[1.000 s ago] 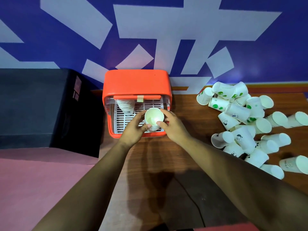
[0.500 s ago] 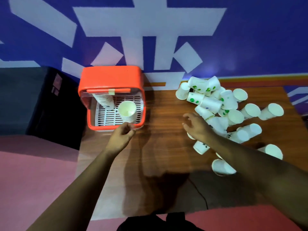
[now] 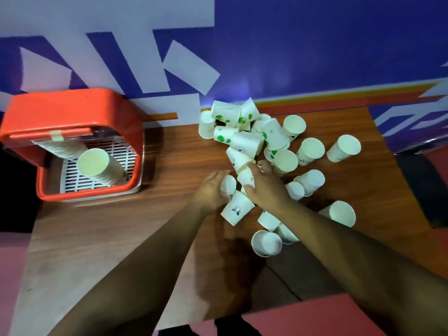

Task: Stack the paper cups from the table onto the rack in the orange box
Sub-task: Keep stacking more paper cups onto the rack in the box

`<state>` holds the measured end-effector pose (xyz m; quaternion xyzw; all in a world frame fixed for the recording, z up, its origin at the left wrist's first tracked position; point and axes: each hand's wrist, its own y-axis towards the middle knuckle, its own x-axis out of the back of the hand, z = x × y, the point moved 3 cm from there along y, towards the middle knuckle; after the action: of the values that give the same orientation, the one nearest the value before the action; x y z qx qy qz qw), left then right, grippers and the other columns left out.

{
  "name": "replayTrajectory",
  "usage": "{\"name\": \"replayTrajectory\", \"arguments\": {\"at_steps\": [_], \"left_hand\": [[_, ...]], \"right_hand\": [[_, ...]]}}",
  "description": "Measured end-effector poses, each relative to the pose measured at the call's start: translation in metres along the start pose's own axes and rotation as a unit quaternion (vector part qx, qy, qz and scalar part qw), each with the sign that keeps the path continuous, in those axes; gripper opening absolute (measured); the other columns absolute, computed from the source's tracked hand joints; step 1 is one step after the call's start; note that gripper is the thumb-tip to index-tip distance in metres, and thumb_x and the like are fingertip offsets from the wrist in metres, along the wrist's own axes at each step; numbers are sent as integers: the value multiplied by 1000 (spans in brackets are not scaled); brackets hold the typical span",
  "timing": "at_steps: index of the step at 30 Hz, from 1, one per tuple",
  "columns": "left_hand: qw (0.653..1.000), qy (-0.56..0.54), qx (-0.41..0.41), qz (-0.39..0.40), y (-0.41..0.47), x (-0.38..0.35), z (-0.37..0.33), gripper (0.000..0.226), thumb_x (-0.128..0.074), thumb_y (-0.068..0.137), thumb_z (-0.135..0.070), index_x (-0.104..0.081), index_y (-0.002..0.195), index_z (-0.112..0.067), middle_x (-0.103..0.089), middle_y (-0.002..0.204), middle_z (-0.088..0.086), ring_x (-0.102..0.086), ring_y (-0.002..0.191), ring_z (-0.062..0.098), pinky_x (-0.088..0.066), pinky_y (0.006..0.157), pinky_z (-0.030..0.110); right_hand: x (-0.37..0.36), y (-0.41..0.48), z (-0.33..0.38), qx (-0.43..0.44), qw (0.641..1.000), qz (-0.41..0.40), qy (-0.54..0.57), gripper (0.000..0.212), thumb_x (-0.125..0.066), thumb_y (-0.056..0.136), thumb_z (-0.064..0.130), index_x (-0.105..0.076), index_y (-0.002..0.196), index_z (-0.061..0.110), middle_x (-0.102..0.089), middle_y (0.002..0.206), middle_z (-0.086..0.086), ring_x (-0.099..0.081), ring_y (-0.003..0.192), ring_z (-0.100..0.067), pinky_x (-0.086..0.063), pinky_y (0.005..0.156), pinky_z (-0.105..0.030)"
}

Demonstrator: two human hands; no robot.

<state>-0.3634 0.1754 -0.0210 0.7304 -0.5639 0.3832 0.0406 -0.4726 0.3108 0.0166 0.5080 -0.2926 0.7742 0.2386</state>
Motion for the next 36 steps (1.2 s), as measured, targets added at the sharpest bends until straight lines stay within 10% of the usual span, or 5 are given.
{"name": "replayTrajectory", "arguments": {"at_steps": [12, 20, 26, 36], "left_hand": [[974, -70, 75, -201, -34, 55, 1, 53, -80, 81, -29, -49, 120, -12, -48, 121, 4, -51, 103, 15, -45, 86, 29], [781, -588, 90, -191, -97, 103, 7, 55, -54, 100, -18, -34, 149, -33, -54, 139, 2, -60, 120, 27, -56, 87, 42], [812, -555, 86, -159, -142, 138, 33, 11, -62, 96, -16, -60, 107, -17, -67, 116, 15, -67, 102, 26, -49, 97, 45], [818, -542, 14, -190, -192, 207, 120, 84, -77, 72, -8, -39, 145, -27, -68, 123, 16, -63, 115, 28, -46, 104, 47]], "right_hand": [[35, 6, -4, -1, 977, -26, 211, 56, -79, 75, 24, -46, 119, 17, -54, 111, -9, -53, 98, -25, -42, 77, -31], [63, 8, 76, -38, 918, 71, 389, 58, -76, 81, 26, -41, 126, 23, -54, 115, -3, -56, 102, -18, -47, 81, -31], [61, 14, 150, -27, 898, 67, 434, 62, -75, 81, 26, -41, 133, 31, -54, 125, -2, -57, 108, -18, -51, 82, -31], [25, 21, 263, 18, 895, 98, 434, 70, -74, 84, 15, -37, 143, 22, -55, 119, 3, -57, 100, -13, -43, 63, -14]]}}
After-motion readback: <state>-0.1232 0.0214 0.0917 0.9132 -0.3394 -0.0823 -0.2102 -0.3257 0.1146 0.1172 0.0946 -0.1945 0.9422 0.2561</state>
